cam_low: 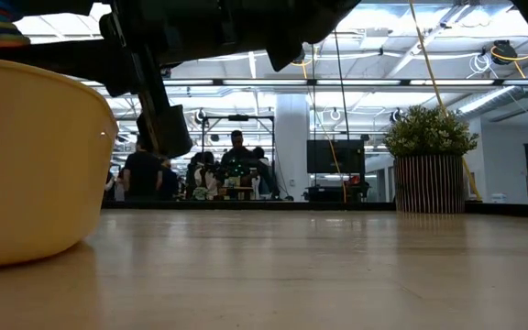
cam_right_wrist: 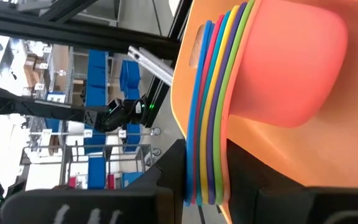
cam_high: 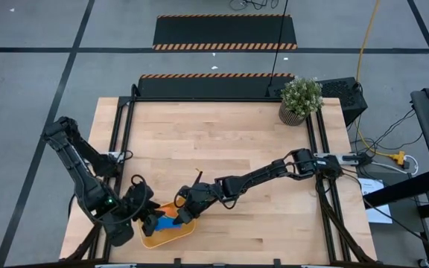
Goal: Nest measuring cups in basket
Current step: Put the stacked measuring cups into the yellow bin
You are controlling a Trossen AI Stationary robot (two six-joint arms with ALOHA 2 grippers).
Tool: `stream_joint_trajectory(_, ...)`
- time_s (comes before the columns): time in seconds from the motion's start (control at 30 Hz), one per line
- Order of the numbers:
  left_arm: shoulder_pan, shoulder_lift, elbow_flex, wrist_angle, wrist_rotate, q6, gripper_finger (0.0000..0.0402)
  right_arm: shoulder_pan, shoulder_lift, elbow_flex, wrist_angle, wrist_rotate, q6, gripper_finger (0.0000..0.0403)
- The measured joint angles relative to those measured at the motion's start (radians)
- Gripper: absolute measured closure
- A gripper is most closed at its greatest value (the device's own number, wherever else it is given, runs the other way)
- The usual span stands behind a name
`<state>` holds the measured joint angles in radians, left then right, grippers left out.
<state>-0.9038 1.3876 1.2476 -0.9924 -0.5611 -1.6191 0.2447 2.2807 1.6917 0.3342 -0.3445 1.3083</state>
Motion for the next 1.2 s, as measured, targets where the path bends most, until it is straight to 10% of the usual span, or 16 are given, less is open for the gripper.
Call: stream_joint_trajectory(1.2, 0.04, 0.0, 0.0, 0.003, 0.0, -0.018, 0.0231, -0.015, 0.0, 0.0, -0.106, 0.009, -0.057, 0.0276)
